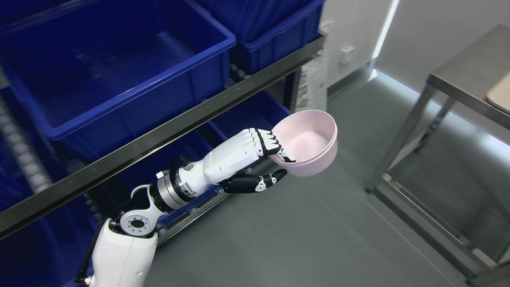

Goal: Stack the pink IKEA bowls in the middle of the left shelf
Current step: 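Carry the stacked bowls in the left hand toward the blue bin shelf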

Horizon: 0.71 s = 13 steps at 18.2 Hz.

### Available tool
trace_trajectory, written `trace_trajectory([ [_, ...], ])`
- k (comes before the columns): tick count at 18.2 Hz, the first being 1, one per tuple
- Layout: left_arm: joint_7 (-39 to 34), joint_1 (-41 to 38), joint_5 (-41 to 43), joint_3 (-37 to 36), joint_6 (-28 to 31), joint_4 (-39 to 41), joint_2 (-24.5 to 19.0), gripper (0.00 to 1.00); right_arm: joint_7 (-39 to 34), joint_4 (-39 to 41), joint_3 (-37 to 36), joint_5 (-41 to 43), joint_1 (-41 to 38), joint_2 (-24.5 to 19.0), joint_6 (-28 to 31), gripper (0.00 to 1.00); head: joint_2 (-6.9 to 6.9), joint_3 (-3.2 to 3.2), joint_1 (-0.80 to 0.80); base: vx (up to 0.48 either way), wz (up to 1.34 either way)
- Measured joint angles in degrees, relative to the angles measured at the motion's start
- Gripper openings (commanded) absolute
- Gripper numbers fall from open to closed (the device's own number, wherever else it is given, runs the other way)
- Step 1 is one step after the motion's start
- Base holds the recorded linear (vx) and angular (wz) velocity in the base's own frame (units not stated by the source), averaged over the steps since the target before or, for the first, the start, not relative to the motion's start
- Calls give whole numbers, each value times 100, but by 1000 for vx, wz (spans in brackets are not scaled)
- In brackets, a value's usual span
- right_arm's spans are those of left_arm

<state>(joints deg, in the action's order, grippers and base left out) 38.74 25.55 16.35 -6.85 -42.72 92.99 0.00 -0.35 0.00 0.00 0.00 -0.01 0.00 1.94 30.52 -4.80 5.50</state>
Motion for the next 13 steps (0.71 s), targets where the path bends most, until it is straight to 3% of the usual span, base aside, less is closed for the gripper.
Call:
trace_trajectory([
  [8, -52, 583, -88, 90, -5, 86, 0, 8, 0, 0, 0, 0, 1, 0, 5, 100, 0, 0, 0, -72, 960],
  [13, -15, 995, -108, 186, 482, 119, 0, 8, 0, 0, 0, 0, 2, 0, 6, 100, -2, 0, 0, 36, 792],
])
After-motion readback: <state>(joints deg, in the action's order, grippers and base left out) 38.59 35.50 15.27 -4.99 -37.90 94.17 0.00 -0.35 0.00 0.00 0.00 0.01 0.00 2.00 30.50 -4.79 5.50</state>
